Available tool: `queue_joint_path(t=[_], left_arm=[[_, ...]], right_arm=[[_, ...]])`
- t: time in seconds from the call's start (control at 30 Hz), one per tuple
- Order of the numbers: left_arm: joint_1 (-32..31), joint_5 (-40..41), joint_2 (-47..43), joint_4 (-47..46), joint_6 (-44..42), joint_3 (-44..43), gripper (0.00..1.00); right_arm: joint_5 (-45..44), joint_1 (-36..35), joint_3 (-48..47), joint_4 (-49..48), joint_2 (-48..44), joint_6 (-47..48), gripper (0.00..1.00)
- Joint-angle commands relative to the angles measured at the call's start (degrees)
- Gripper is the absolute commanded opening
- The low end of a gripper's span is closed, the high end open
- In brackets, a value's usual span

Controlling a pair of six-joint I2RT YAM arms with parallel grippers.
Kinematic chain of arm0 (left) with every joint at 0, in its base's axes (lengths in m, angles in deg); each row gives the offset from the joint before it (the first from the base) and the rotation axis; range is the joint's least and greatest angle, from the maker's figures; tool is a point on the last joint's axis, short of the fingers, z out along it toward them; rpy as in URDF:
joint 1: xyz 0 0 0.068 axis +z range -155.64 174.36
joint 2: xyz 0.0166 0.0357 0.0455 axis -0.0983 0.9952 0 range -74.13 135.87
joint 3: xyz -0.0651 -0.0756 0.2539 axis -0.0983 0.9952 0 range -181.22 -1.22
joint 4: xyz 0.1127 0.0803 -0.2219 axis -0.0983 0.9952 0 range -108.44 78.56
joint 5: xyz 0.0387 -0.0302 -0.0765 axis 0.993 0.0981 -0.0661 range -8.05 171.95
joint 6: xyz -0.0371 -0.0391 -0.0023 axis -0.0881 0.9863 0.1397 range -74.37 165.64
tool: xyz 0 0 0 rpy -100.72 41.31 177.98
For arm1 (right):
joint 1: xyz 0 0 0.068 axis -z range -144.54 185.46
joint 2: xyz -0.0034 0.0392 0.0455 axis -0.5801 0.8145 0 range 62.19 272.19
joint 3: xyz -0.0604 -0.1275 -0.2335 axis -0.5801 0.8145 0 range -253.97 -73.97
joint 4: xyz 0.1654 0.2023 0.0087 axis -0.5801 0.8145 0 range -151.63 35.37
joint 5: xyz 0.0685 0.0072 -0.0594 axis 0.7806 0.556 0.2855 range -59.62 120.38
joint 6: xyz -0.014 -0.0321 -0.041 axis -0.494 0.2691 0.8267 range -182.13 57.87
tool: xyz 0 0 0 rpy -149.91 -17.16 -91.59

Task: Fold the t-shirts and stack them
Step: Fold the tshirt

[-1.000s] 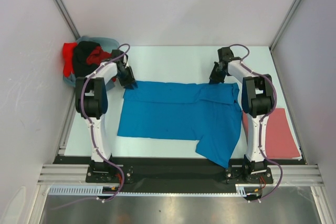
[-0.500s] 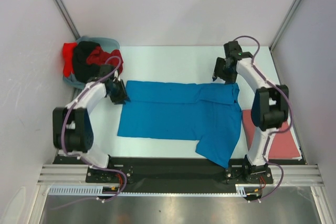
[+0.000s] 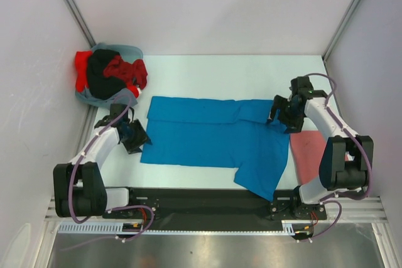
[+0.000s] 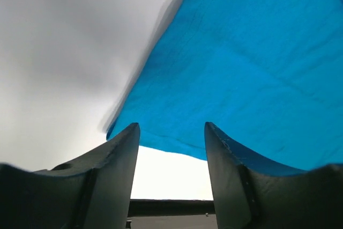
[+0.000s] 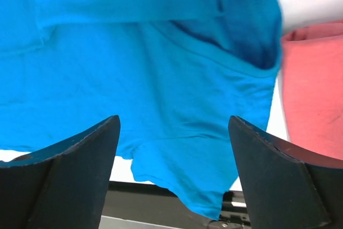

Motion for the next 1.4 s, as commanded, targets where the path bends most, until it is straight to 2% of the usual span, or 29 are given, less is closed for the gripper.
queue_joint_path(t=[0.0,0.2,0.3,0.7,0.8,0.83,0.9,1.0,1.07,1.17,1.2,1.37], left_arm=[[0.57,0.25,-2.1,1.51,3.94,0.47,0.58],[3.99,-0.36,-3.86,3.62,12.12,6.87,0.52],[5.93,1.04,-6.24,4.32,13.53,9.34,0.51],[6.55,5.08,-1.05,-1.92,15.12,11.98,0.47],[6.9,5.52,0.17,-2.0,15.29,12.07,0.36],[6.9,5.61,0.44,-2.09,15.29,11.9,0.27],[7.16,5.61,1.32,-2.44,14.59,11.55,0.18],[7.16,5.0,2.63,-2.88,13.62,10.14,0.01],[7.16,3.95,2.82,-3.23,13.53,9.79,0.0],[7.08,2.19,1.94,-3.59,13.53,9.7,0.0],[7.08,1.84,1.5,-3.5,13.53,9.7,0.0],[6.99,1.39,-0.96,-3.24,12.49,10.4,0.0]], right_arm=[[6.33,2.19,0.78,-0.91,-3.65,0.41,0.9],[11.34,2.54,6.75,0.85,-8.66,0.4,0.91],[12.05,2.54,10.09,1.9,-11.56,0.14,0.91],[9.86,2.63,17.66,7.62,-18.68,-3.02,0.91],[6.97,2.63,18.98,10.16,-18.86,-4.51,0.89],[5.74,2.63,19.24,10.95,-18.86,-6.34,0.89],[2.93,2.63,19.25,12.62,-18.86,-6.62,0.87],[0.46,2.63,19.77,13.25,-18.34,-7.85,0.82],[-0.25,4.47,20.38,12.9,-17.2,-8.81,0.8],[-1.13,4.3,21.96,12.2,-16.23,-9.96,0.7],[-1.22,4.13,22.58,11.76,-16.4,-11.01,0.65],[-2.45,0.97,27.32,8.51,-16.75,-14.18,0.56]])
